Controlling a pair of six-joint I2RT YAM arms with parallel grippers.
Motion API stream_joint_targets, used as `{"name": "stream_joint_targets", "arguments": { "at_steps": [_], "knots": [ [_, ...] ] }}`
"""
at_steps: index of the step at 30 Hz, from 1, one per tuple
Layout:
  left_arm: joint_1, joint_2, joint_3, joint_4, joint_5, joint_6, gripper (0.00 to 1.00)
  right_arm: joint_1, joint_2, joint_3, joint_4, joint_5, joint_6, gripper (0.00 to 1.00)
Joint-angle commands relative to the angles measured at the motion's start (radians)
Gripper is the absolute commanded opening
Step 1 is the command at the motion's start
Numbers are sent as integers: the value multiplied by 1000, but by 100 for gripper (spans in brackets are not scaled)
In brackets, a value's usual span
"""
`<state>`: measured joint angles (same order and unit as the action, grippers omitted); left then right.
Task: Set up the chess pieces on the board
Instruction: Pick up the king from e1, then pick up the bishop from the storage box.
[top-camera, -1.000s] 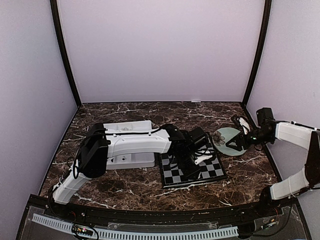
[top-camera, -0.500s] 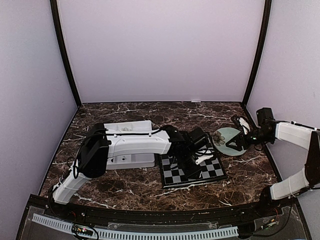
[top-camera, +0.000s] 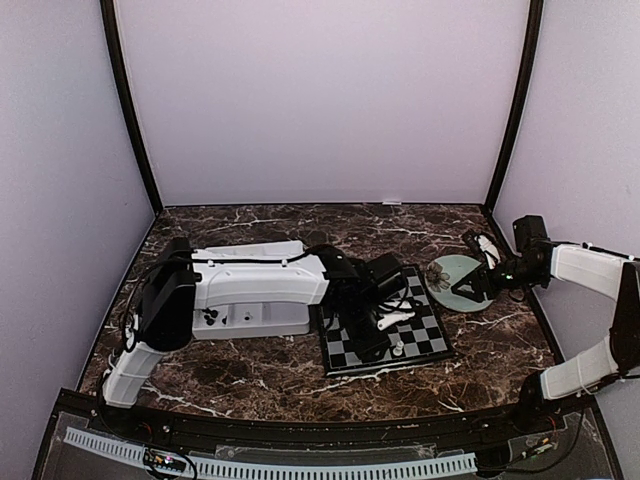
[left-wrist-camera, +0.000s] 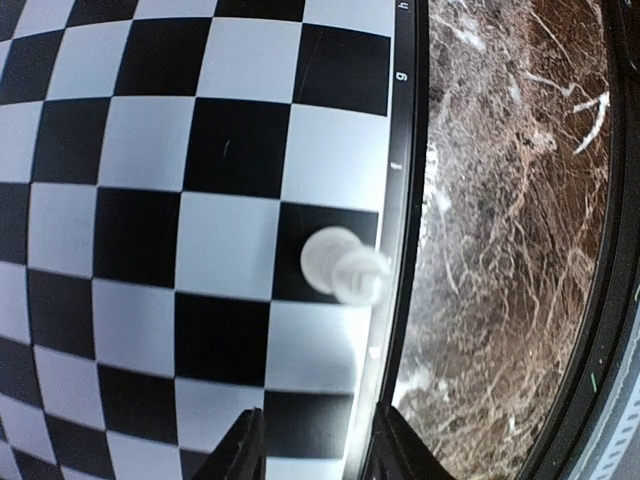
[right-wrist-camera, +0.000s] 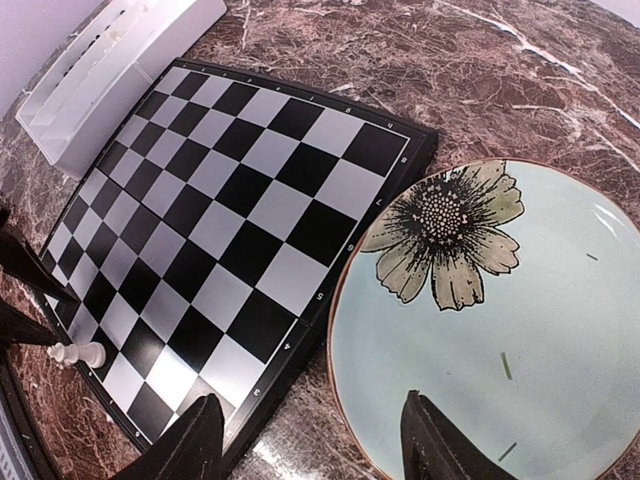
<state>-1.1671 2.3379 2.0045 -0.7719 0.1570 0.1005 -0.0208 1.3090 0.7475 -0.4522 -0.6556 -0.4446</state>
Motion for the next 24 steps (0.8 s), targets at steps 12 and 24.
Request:
{"name": "stream_joint_targets", "arguments": {
  "at_steps": [12,24],
  "knots": [
    [379,-409,-192,-46,-275,-271,36,-2,18,8,5,-23,-1,62],
    [613,-291,-158,-50,-317,-446,31,-2,17,3,5,-12,-5,62]
  ]
}}
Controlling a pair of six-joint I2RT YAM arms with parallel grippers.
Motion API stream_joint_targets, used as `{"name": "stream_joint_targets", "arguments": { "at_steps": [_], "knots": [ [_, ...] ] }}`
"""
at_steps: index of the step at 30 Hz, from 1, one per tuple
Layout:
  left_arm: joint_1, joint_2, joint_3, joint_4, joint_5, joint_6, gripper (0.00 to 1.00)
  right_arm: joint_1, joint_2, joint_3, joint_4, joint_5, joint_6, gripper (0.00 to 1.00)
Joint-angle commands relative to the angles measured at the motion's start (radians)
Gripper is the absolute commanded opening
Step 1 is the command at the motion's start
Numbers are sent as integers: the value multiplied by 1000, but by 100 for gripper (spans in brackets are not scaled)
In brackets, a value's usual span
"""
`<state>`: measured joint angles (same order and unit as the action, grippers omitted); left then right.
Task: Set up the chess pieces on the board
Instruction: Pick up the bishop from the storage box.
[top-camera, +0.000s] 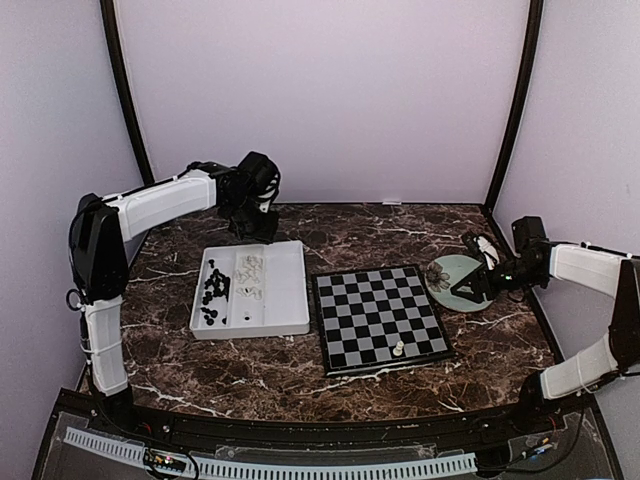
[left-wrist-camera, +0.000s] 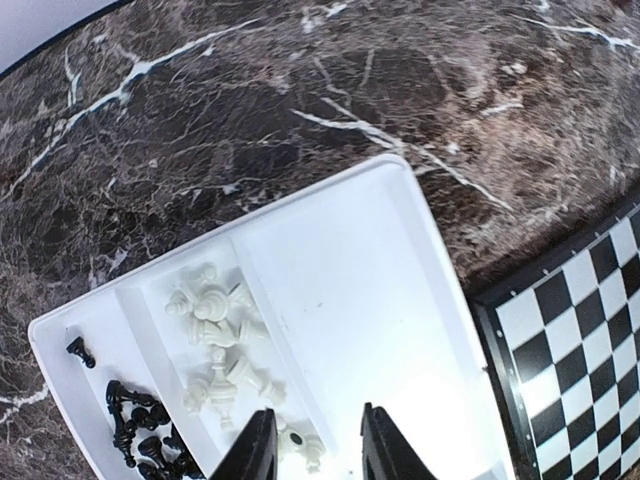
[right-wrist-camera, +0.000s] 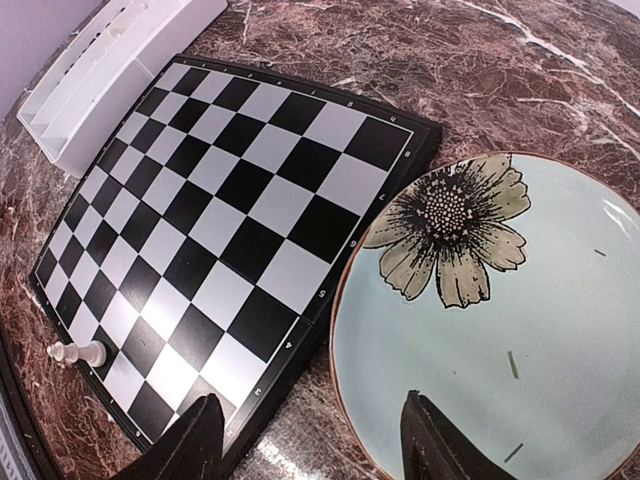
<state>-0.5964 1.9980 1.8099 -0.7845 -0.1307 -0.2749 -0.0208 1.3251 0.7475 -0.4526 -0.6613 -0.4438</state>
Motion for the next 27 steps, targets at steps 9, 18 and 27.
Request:
{"name": "stream_joint_targets", "arguments": {
  "at_steps": [9,18,27],
  "knots": [
    [143,121,48,9,2,-92,29,-2,-3,1,3,2,-12,62],
    [186,208,83,28,72,-79,30,-2,0,0,3,9,-13,62],
    [188,243,104,21,80,-67,24,-2,8,0,3,11,-15,62]
  ]
}}
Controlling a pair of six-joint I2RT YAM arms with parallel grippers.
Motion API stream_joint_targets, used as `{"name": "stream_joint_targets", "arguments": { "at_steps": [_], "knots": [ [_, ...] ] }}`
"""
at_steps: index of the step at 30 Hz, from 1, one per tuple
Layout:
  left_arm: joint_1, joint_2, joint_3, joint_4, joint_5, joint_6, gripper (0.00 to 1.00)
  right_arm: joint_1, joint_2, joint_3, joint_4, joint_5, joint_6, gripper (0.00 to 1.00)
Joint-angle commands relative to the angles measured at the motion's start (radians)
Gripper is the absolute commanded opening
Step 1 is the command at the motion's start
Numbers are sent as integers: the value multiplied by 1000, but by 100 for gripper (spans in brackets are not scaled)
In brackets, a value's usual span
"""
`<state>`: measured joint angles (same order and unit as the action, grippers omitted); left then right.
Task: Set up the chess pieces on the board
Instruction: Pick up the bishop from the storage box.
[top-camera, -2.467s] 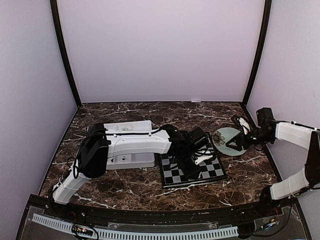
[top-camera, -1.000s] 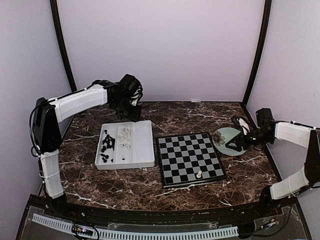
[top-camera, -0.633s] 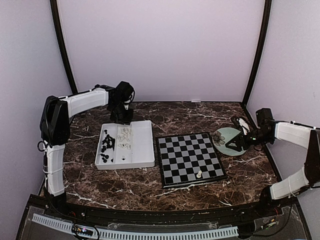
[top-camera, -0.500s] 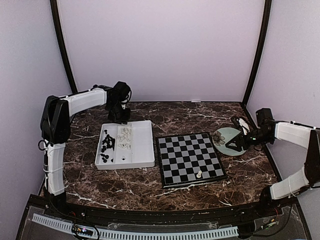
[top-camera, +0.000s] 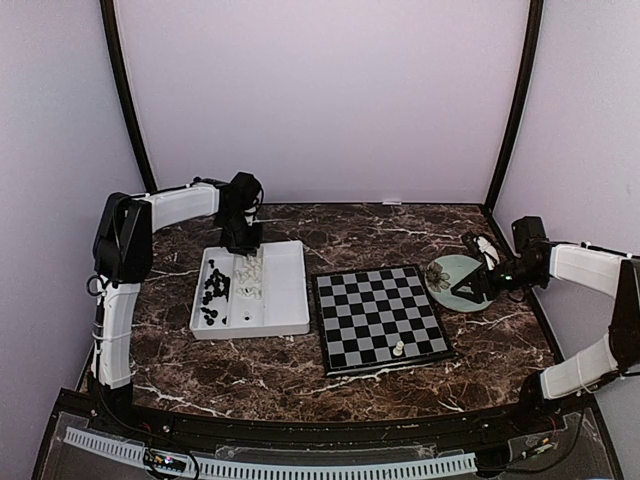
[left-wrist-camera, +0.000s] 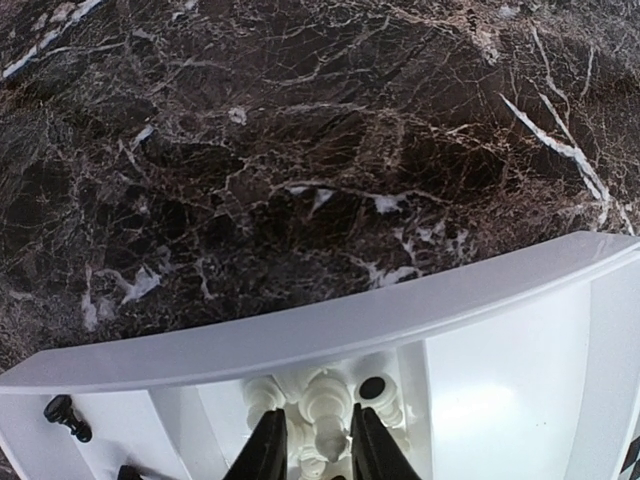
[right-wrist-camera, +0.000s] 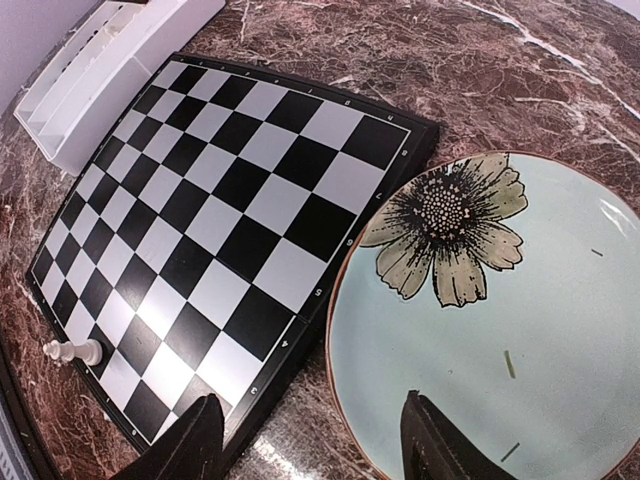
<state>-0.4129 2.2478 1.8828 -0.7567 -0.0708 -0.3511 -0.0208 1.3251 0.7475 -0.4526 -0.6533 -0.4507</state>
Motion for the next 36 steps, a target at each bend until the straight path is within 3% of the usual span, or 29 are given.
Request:
{"name": "stream_joint_targets", "arguments": {
  "at_steps": [1,8,28,36],
  "knots": [
    [5,-5,32,-8,22,8,23,-2,9,1,2,3,-9,62],
    [5,1,29,-11,26,8,17,-2,15,1,3,1,-9,62],
    [4,9,33,-43,20,21,11,-2,11,3,0,0,-10,62],
    [-16,-54,93,-153,-22,34,5,-2,5,3,1,0,-8,62]
  ]
}}
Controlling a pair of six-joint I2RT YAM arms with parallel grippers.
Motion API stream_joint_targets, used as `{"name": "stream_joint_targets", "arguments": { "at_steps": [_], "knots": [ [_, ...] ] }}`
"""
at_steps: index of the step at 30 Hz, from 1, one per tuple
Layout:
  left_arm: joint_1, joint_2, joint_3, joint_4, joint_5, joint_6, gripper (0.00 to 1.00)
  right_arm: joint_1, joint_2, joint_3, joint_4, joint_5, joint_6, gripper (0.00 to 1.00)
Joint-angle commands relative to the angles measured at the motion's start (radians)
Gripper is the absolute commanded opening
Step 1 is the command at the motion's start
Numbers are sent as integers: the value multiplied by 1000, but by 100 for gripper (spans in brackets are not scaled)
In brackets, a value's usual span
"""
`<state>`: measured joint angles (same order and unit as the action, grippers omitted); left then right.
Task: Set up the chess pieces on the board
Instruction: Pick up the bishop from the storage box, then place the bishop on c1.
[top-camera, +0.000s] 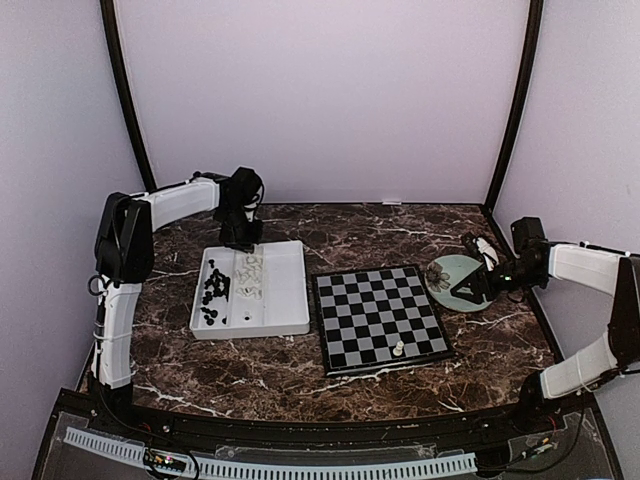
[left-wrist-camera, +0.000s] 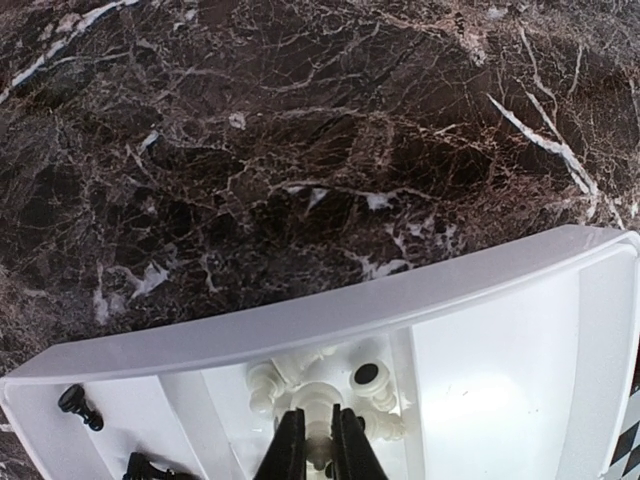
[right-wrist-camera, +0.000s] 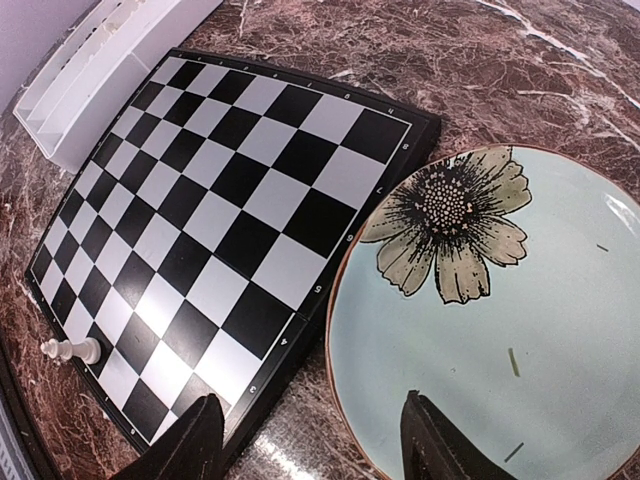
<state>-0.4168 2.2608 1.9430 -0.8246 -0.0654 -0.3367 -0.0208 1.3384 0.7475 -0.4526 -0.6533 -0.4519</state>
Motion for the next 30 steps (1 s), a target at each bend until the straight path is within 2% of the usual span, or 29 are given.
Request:
{"name": "stream_joint_targets", "arguments": {
  "at_steps": [1,4,8,14,20,30],
  "knots": [
    [-21,-94,32,-99,-33,22,5,-2,-8,3,0,0,-7,62],
    [-47,-151,25,-122,-32,28,5,-2,-8,2,2,-2,-7,62],
    [-133,-214,21,-127,7,51,5,-2,-4,5,3,-7,-6,62],
    [-369,-228,38,-68,167,83,6,-2,-2,8,3,-12,-4,62],
    [-556,-210,17,-17,242,179,5,-2,-21,4,3,-9,-4,62],
    [-704,-165,-59,49,303,261,6,-2,-35,3,3,-11,-8,62]
  ]
}}
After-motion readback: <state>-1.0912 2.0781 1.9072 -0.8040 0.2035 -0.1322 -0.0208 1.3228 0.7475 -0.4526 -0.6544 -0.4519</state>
